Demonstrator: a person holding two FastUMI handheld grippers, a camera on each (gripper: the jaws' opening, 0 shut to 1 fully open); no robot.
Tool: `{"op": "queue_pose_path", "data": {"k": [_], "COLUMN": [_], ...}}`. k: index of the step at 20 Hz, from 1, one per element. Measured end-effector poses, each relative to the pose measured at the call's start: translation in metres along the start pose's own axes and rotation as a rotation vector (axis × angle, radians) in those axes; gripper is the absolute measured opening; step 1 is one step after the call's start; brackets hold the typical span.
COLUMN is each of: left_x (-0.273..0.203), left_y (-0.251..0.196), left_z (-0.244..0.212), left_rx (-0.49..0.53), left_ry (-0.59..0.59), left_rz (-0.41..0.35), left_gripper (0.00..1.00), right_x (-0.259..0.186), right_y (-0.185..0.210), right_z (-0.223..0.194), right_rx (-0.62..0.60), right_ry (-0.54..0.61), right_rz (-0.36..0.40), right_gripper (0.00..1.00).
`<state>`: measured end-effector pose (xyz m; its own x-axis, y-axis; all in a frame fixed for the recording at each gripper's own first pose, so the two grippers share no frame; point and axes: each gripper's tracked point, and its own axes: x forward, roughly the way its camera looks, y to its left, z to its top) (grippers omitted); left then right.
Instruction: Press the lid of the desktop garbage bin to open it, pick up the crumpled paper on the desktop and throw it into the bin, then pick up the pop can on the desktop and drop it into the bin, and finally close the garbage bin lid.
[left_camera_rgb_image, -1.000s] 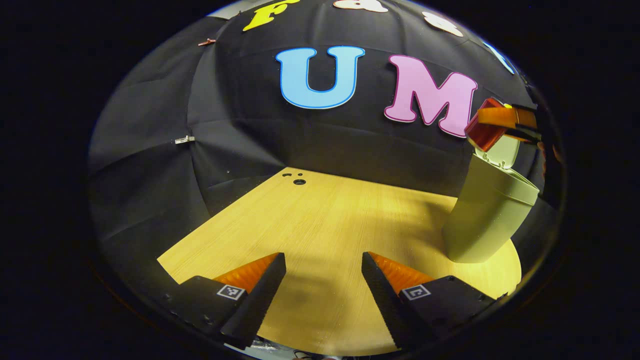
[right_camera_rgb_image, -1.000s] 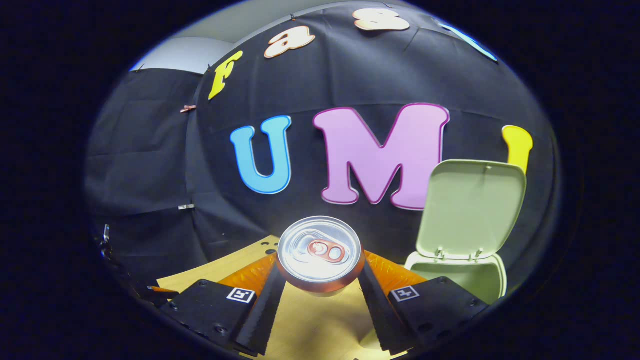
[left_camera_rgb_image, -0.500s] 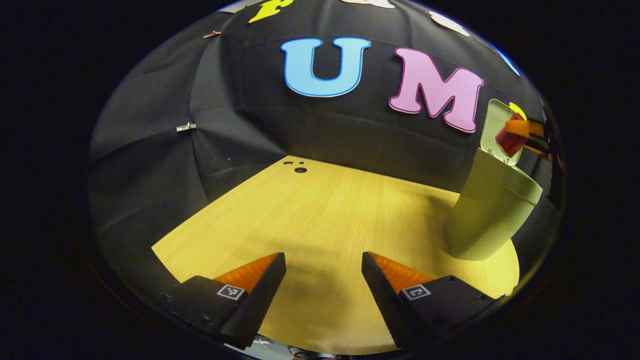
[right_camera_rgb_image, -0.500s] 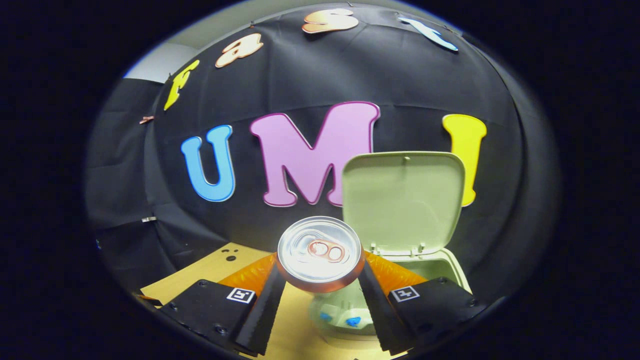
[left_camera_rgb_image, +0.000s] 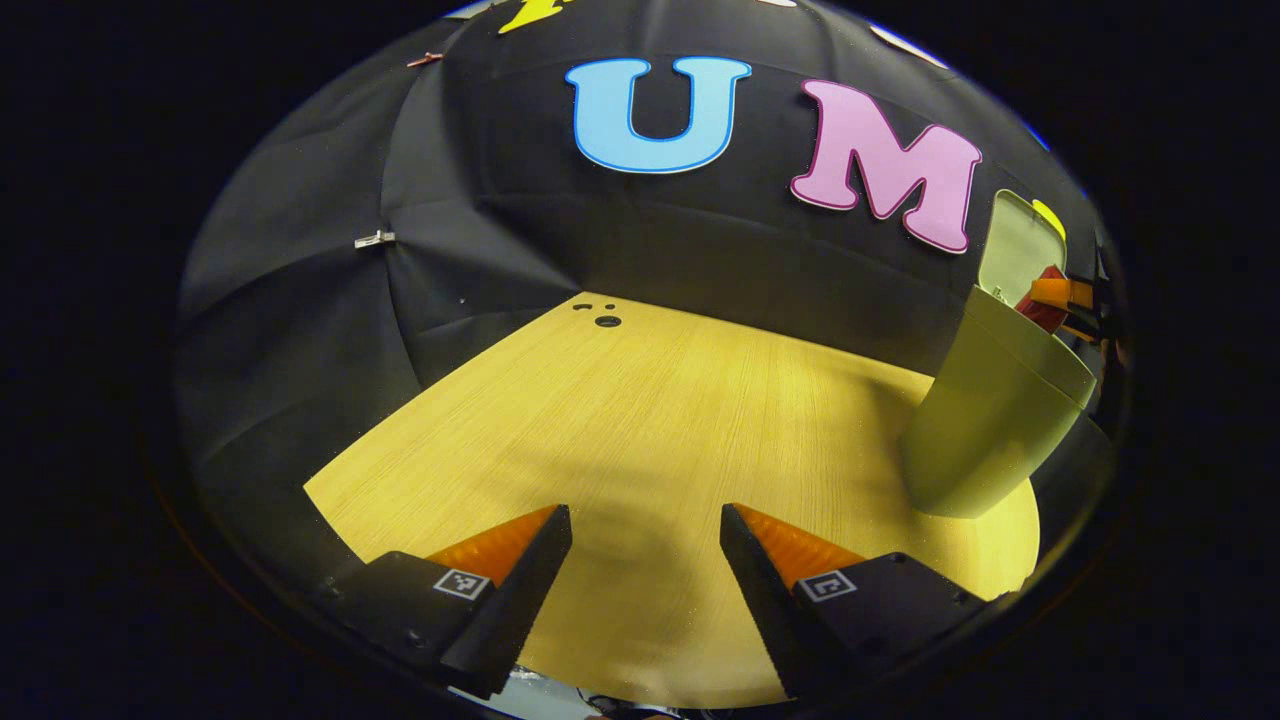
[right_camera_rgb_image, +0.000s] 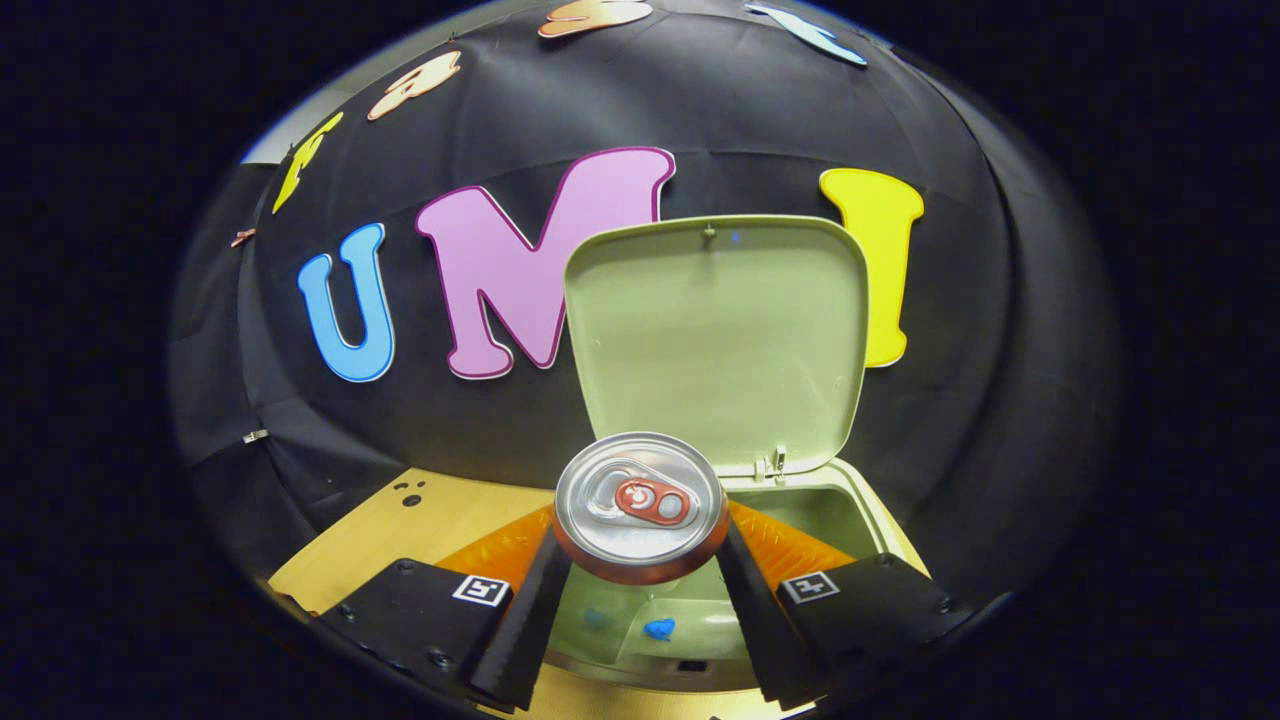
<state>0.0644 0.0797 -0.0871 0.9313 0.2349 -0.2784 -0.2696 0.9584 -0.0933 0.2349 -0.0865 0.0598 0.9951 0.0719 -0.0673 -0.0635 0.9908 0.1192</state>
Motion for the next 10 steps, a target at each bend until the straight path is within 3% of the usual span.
{"op": "queue_pose_path", "data": {"k": [4, 5, 6, 10], "left_x": [0.003, 0.004, 0.004, 0.003], "left_y": [-0.003, -0.003, -0.003, 0.002], "left_z": [0.000, 0.000, -0.001, -0.001], "left_rx": [0.018, 0.022, 0.024, 0.016], "left_ry": [0.007, 0.009, 0.010, 0.011], "left_rz": [-0.008, -0.008, -0.009, -0.008], "left_gripper": [0.96, 0.96, 0.96, 0.96], "right_x": [0.005, 0.005, 0.005, 0.001], "right_y": [-0.005, -0.005, -0.005, -0.006], "right_z": [-0.003, -0.001, 0.001, 0.025], "right_rx": [-0.018, -0.014, -0.010, -0.034], "right_ry": [0.008, 0.005, 0.000, -0.056], "right_rz": [-0.027, -0.034, -0.036, -0.050], "right_gripper": [0.88, 0.99, 0.94, 0.97]}}
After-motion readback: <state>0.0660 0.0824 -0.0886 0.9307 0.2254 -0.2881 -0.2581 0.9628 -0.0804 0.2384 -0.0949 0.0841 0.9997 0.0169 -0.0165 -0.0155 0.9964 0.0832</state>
